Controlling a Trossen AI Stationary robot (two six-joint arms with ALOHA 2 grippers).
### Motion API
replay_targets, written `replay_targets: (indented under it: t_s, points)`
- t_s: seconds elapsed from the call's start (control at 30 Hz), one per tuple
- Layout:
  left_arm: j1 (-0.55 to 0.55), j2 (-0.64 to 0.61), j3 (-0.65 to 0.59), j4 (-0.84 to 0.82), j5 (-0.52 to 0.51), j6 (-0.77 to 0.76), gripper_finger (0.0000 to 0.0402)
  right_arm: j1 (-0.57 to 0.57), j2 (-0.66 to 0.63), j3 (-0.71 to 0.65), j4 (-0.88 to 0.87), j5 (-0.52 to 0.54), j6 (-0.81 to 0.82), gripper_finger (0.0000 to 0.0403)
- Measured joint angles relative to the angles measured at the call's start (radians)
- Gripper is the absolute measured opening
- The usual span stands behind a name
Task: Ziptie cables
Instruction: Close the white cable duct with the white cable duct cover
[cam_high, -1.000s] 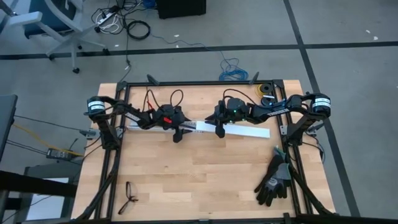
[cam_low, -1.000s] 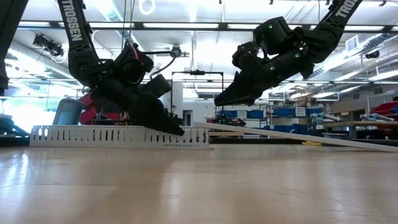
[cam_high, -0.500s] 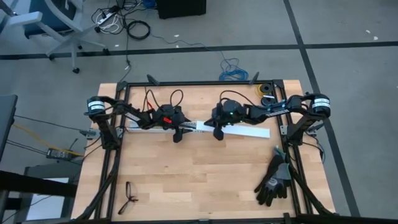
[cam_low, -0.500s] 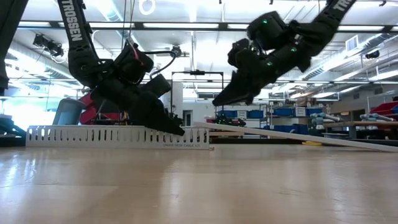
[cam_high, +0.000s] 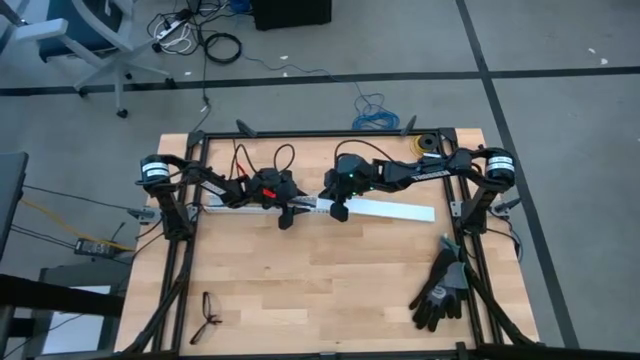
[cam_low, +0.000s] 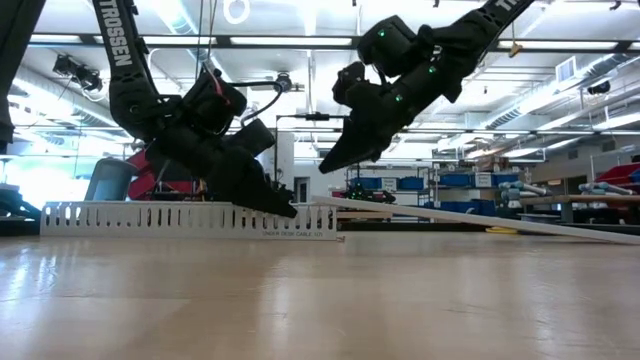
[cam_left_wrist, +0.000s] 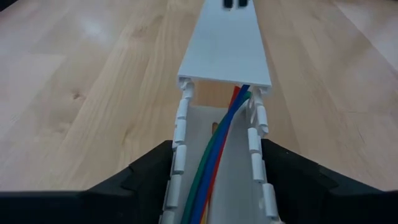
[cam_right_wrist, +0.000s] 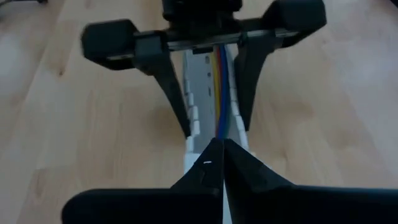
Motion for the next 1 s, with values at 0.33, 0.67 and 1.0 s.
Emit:
replay_targets:
  t_s: [0.33, 0.67, 1.0]
  points:
    - [0.0, 0.0, 0.0, 0.012, -0.001, 0.024, 0.024, 0.003, -0.007, -0.001, -0.053, 0.007, 0.012, 0.0002]
    - [-0.002, 0.0, 0.001, 0.003, -0.019, -0.03, 0.0266, 0.003, -0.009, -0.001, -0.102, 0.007, 0.015, 0.0001]
    - [-0.003, 0.0, 0.003, 0.011, -0.024, -0.009, 0.0313, 0.003, -0.009, -0.001, -0.112, 0.007, 0.015, 0.0001]
